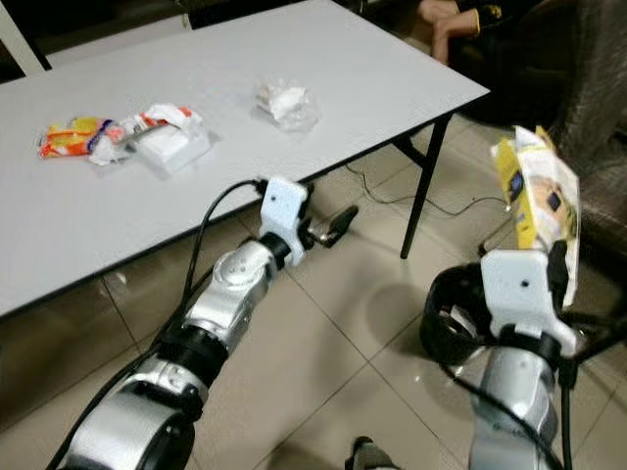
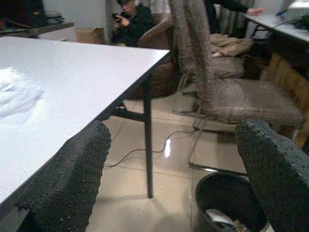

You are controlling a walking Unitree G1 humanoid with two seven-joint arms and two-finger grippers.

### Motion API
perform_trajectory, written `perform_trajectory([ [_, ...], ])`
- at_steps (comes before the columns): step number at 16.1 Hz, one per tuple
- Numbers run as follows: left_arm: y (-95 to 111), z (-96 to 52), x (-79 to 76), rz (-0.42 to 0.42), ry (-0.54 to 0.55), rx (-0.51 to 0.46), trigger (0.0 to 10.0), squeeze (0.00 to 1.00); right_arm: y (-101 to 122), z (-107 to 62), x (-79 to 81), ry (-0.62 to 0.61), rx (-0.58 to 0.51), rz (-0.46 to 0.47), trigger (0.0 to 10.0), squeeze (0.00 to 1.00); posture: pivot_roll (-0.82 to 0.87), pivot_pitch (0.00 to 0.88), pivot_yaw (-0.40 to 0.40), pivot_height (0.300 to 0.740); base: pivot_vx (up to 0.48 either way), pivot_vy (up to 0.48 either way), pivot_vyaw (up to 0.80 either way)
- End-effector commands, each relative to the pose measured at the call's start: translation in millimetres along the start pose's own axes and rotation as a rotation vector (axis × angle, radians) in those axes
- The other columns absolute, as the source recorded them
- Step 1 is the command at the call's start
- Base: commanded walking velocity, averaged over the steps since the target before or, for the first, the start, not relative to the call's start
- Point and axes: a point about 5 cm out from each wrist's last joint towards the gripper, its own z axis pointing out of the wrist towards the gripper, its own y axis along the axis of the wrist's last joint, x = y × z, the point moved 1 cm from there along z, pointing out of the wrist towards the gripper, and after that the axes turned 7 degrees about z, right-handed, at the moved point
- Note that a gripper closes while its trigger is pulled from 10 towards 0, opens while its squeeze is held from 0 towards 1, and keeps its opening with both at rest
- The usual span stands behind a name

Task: Picking trash to rubbish bin

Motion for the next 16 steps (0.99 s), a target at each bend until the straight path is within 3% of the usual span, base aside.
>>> perform_trajectory([
  [1,4.7,1.9,0.7,0.006,-0.006,-0.008,10.0,0.0,9.8,-3.9,0.7,0.01,-0.04,0.032,10.0,0.0,-0.04,0.161,0.056,0.74,0.0,0.0,0.0],
  [4,4.8,0.5,5.3,0.039,0.054,-0.008,10.0,0.0,12.2,-13.9,10.2,0.07,-0.019,0.122,10.0,0.0,-0.06,0.166,0.061,0.74,0.0,0.0,0.0],
  [5,-1.4,-5.8,18.1,0.089,0.126,0.02,10.0,0.0,12.5,-19.2,17.9,0.118,0.004,0.219,10.0,0.0,-0.05,0.162,0.057,0.74,0.0,0.0,0.0],
  [7,-8.9,-15.6,38.0,0.112,0.205,0.06,10.0,0.0,12.3,-21.4,24.3,0.154,0.021,0.293,10.0,0.0,-0.03,0.16,0.043,0.74,0.0,0.0,0.0],
  [9,-11.6,-22.8,49.4,0.117,0.248,0.072,10.0,0.0,15.1,-16.9,30.6,0.193,0.001,0.291,10.0,0.0,0.01,0.158,0.018,0.74,0.0,0.0,0.0],
  [12,-12.8,-26.1,51.2,0.121,0.285,0.074,10.0,0.0,18.6,-8.1,36.1,0.223,-0.027,0.29,10.0,0.0,0.03,0.155,0.005,0.74,0.0,0.0,0.0],
  [16,-13.6,-27.4,50.0,0.112,0.279,0.073,10.0,0.0,17.7,-6.6,35.3,0.212,-0.028,0.289,10.0,0.0,0.04,0.158,0.009,0.74,0.0,0.0,0.6],
])
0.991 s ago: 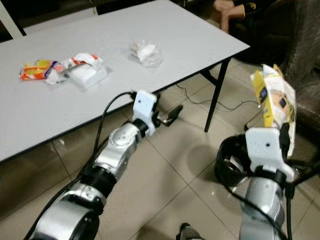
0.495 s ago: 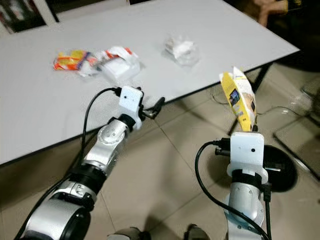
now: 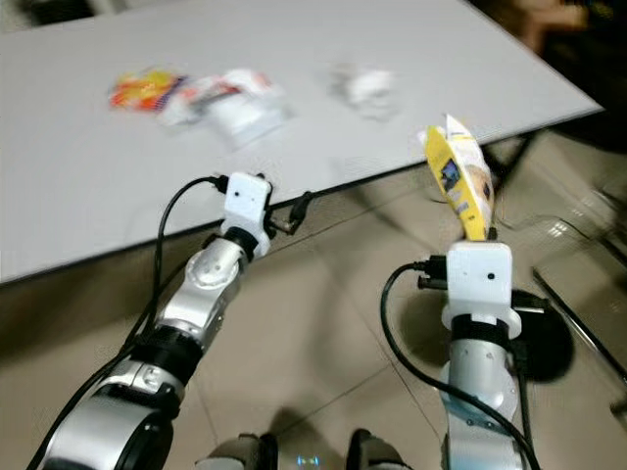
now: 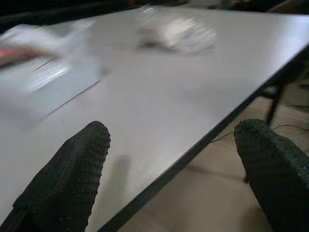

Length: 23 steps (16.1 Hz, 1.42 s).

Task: Picking trash to rubbish bin

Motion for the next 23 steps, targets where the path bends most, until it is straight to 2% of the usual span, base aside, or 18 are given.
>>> perform_trajectory([
  [1,4.0,1.3,-4.1,-0.013,-0.037,-0.015,10.0,0.0,-1.2,-1.7,-2.1,-0.008,-0.002,0.0,10.0,0.0,0.03,0.159,0.01,0.74,0.0,0.0,0.0],
  [4,7.8,2.4,-11.5,-0.042,-0.107,-0.036,10.0,0.0,-1.0,-3.3,-5.0,-0.021,-0.005,-0.01,10.0,0.0,0.02,0.163,0.016,0.74,0.0,0.0,0.0],
  [9,12.1,1.6,-18.6,-0.063,-0.163,-0.06,10.0,0.0,3.7,-4.7,-3.6,-0.009,-0.045,-0.079,10.0,0.0,0.02,0.167,0.021,0.74,0.415,0.0,0.0],
  [20,16.4,0.8,-28.6,-0.054,-0.199,-0.073,10.0,0.0,10.6,-4.6,-2.5,-0.011,-0.084,-0.12,10.0,0.0,0.01,0.169,0.022,0.74,0.472,0.0,0.0],
  [23,16.3,0.6,-30.4,-0.043,-0.187,-0.072,10.0,0.0,10.8,-4.1,-2.3,-0.012,-0.088,-0.127,10.0,0.0,0.01,0.167,0.026,0.74,0.084,0.0,0.0],
])
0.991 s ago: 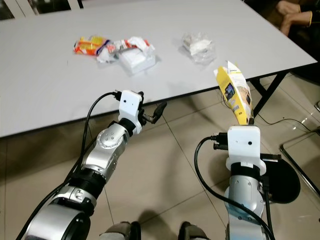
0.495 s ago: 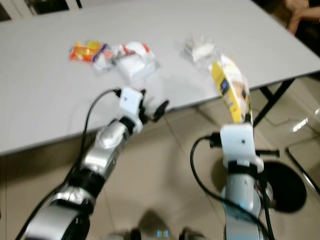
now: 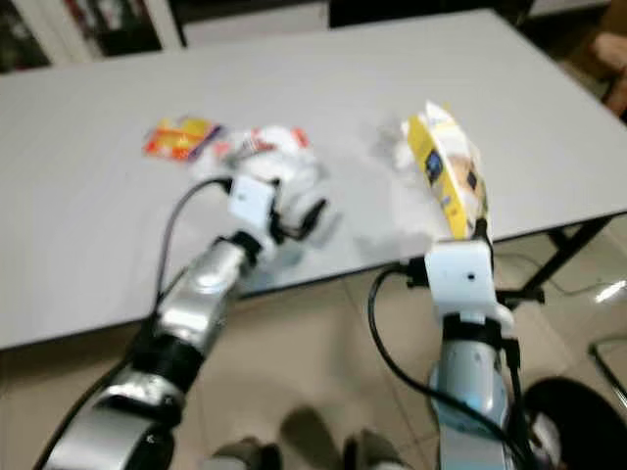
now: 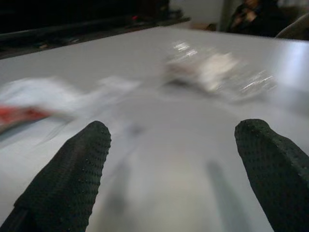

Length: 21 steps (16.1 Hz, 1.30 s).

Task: Picking trash to rubbish bin

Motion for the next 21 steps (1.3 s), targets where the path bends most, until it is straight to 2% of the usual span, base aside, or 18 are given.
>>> perform_trajectory([
  [1,-0.3,1.5,-4.6,0.011,-0.009,0.013,10.0,0.0,1.1,0.2,-4.7,-0.025,-0.003,-0.013,10.0,0.0,0.01,0.166,0.028,0.74,0.0,0.0,0.0],
  [4,-0.7,1.7,-5.5,0.019,-0.032,0.023,10.0,0.0,2.2,1.4,-4.1,-0.032,-0.008,-0.019,10.0,0.0,0.01,0.162,0.032,0.74,0.0,0.0,0.0],
  [17,-2.0,2.1,-2.7,0.014,-0.034,0.037,10.0,0.0,5.8,4.0,-1.8,-0.031,-0.026,-0.047,10.0,0.0,0.02,0.158,0.038,0.74,0.0,-0.442,0.0],
  [21,-6.7,1.4,-0.7,-0.019,-0.004,0.063,10.0,0.0,5.9,3.7,-1.1,-0.024,-0.025,-0.057,10.0,0.0,0.02,0.155,0.034,0.74,0.0,0.0,0.0],
])
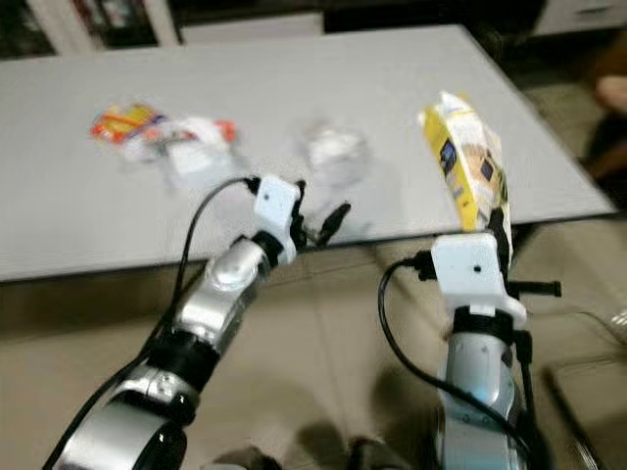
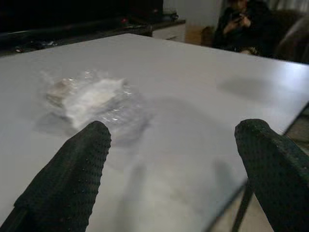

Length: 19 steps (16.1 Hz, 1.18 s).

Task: Picking trash to rubbish bin

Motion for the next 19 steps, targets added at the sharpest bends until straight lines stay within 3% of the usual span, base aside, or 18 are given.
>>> perform_trajectory([
  [1,-9.0,-5.0,7.0,-0.014,0.027,0.038,10.0,0.0,3.3,-1.7,2.1,0.009,-0.007,0.003,10.0,0.0,0.02,0.158,0.034,0.74,0.0,0.0,0.0],
  [7,-4.3,-2.4,5.8,-0.022,-0.009,0.011,10.0,0.0,3.2,-2.4,2.5,0.008,-0.004,-0.003,10.0,0.0,0.02,0.161,0.039,0.74,0.0,0.0,0.0],
  [19,-2.8,-1.0,5.0,-0.016,-0.015,0.003,10.0,0.0,4.4,-0.8,4.1,0.014,-0.017,-0.021,10.0,0.0,0.02,0.156,0.04,0.74,0.434,0.0,0.0],
])
